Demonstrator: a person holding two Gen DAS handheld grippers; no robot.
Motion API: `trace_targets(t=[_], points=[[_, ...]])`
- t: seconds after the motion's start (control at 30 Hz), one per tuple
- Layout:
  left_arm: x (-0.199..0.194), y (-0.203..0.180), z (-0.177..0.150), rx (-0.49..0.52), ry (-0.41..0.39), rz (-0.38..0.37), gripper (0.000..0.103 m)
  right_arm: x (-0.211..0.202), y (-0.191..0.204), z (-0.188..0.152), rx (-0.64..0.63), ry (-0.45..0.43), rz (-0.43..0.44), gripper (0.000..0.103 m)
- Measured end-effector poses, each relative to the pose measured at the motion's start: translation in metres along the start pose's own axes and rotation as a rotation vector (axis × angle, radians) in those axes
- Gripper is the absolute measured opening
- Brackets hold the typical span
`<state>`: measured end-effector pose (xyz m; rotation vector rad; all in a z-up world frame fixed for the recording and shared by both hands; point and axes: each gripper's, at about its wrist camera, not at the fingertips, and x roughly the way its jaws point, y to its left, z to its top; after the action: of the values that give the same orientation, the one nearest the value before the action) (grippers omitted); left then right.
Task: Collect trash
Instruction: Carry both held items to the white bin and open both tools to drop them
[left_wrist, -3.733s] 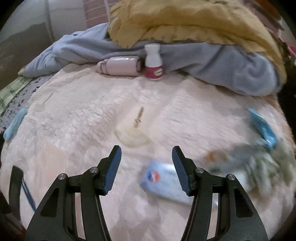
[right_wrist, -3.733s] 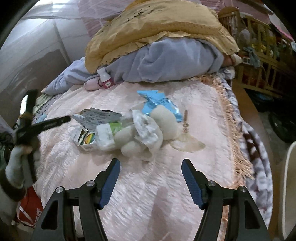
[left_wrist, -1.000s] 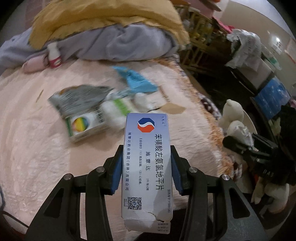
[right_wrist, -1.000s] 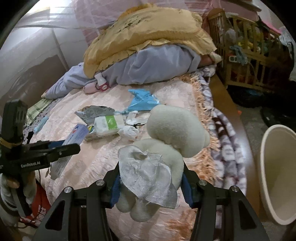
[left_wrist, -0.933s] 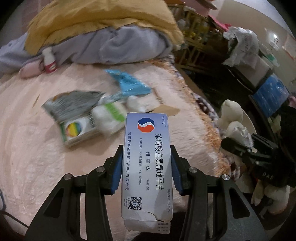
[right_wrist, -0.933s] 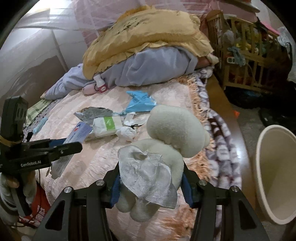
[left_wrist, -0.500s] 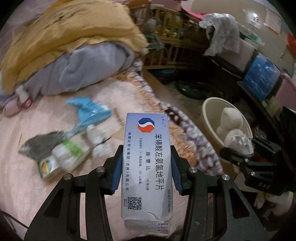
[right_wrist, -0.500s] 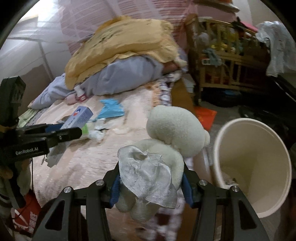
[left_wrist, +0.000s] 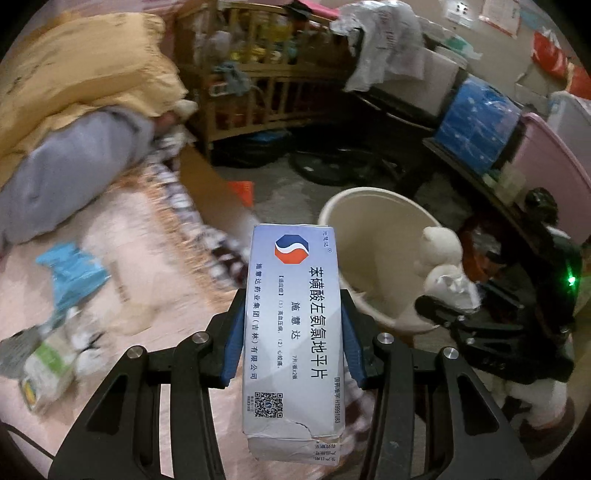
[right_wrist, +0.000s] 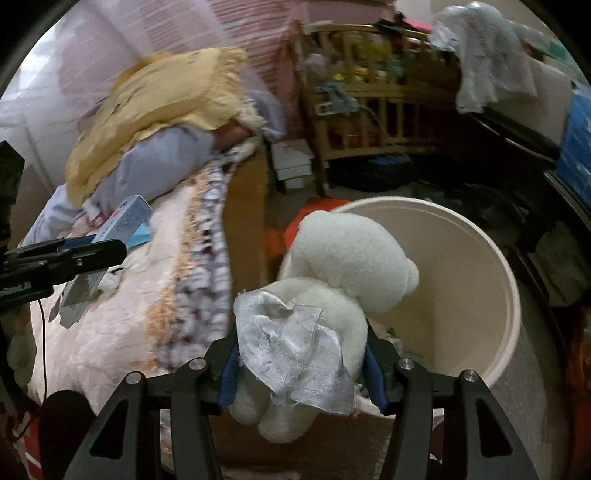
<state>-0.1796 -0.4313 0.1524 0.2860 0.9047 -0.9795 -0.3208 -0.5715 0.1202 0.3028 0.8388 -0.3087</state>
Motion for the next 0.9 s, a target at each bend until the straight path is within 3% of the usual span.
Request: trace_targets(t=[0.33,0.77,0.83,0.9], points=[[0.052,-0.041,0.027,0.016,0.032,-0.064,0.044,0.014,-0.054,-0.002,0.099,0.012,-0.049,0.053],[0.092,-0.057,0.045,-0.03,0.029,-0.167,0.045,0.031,-0.074,-0.001,0.112,0.019,-0.102,0.056],[0.093,-0.057,0.047,-0.046,0.019,-0.198,0.046,0.032,-0.077,-0.001,0.123,0.011,-0.107,0.058],[0.095,-0.058,0.048,-0.05,0.019,-0.207,0.049,0.032,-0.08,0.0,0.141,0.001,-0.107,0.068]])
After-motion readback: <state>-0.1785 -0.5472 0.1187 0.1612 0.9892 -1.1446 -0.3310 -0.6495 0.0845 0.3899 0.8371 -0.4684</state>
